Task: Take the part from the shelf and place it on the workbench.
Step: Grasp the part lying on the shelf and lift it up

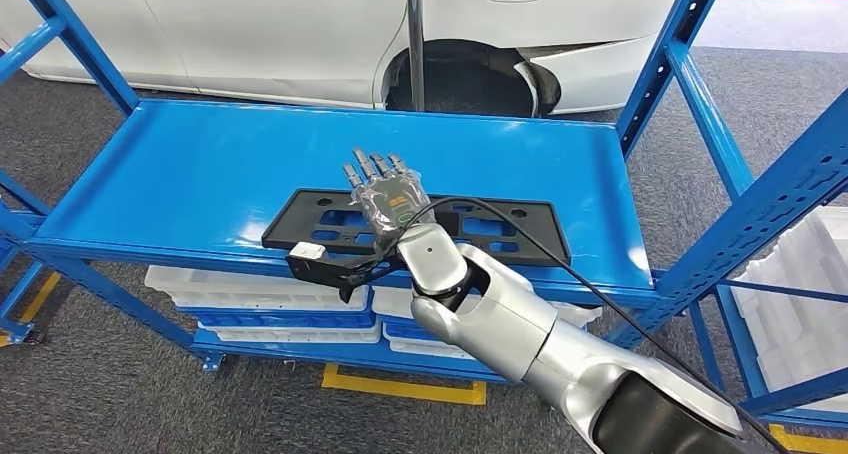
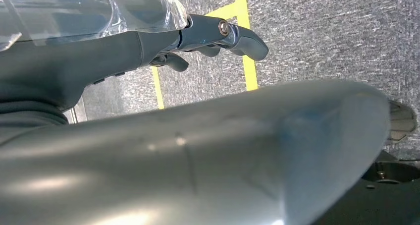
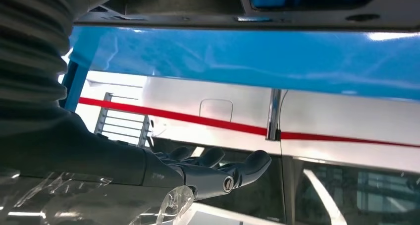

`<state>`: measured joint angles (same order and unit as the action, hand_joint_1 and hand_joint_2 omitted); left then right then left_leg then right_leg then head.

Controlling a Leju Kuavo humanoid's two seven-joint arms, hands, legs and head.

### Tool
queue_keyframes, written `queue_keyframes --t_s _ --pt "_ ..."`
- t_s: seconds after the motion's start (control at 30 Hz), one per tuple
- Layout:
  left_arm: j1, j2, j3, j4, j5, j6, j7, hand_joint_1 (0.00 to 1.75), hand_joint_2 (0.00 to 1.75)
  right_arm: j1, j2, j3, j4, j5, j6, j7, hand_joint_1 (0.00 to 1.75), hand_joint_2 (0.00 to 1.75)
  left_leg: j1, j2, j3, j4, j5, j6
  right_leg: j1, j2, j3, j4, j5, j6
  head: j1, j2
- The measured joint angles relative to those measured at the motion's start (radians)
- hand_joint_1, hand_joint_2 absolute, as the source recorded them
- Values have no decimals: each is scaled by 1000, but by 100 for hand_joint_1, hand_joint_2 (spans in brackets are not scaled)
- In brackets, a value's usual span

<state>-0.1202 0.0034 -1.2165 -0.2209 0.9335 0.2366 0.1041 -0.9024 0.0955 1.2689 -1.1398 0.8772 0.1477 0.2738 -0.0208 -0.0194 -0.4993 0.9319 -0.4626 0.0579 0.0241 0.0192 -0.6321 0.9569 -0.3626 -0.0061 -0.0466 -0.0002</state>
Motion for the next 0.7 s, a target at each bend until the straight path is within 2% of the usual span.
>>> queue_keyframes --t_s 0.37,0.7 --pt "2 2 2 0 18 2 0 0 0 -38 -43 12 -26 -81 95 74 0 175 -1 0 1 0 0 0 -1 0 1 0 1 0 0 0" --pt "2 5 5 0 19 2 0 0 0 -68 -79 33 -66 -145 178 104 0 175 -1 0 1 0 0 0 -1 0 1 0 1 0 0 0"
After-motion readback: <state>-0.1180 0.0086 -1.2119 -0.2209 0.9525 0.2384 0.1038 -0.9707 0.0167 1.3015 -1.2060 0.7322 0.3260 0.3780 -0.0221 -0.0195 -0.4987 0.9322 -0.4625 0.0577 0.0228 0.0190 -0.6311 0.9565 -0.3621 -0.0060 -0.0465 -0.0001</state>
